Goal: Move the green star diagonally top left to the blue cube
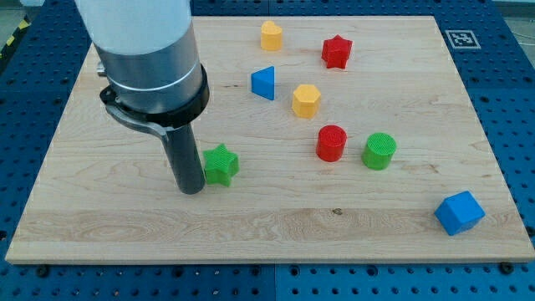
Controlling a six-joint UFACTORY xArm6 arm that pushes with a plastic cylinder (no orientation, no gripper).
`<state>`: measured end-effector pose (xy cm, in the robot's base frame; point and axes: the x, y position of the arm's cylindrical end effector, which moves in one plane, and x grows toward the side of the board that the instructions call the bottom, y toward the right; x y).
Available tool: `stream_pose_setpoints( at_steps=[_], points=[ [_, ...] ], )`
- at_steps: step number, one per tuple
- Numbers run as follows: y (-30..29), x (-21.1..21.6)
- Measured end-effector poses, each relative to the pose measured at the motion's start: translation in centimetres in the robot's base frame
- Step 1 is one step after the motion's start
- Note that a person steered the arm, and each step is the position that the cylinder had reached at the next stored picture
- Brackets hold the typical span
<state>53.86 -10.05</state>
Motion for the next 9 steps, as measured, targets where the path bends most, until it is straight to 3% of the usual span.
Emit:
stream_pose_setpoints(
  at_steps=[5, 9],
  points=[
    [0.2, -1.0],
    [4.3, -1.0]
  ],
)
